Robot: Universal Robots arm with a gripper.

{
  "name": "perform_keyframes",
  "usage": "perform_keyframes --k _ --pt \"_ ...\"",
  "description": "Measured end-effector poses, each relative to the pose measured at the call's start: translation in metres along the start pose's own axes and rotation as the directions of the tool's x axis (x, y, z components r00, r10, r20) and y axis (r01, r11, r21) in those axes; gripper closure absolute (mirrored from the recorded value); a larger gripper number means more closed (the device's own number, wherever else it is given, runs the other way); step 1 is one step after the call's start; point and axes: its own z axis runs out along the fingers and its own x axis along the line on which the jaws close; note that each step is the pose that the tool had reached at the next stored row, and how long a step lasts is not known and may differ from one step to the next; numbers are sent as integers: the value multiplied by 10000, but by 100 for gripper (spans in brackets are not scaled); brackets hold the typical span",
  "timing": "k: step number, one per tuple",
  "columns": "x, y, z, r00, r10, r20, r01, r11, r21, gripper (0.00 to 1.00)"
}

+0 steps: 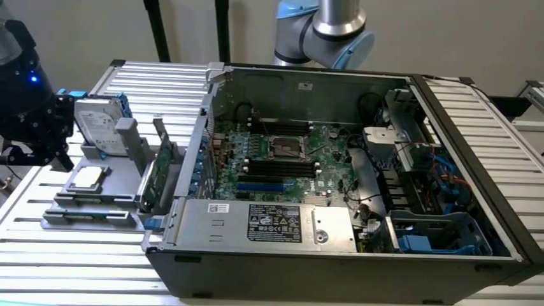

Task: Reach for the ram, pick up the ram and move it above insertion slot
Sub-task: 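Pick up the ram and move it above insertion slot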

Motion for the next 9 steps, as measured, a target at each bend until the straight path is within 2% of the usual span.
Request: perform_keyframes --k 3,6,9 --pt "0 0 2 9989 -471 -16 471 9989 2 89" --pt "0 0 1 9985 -538 -20 538 9986 1 88" --pt "0 0 2 9984 -569 -21 569 9984 0 70"
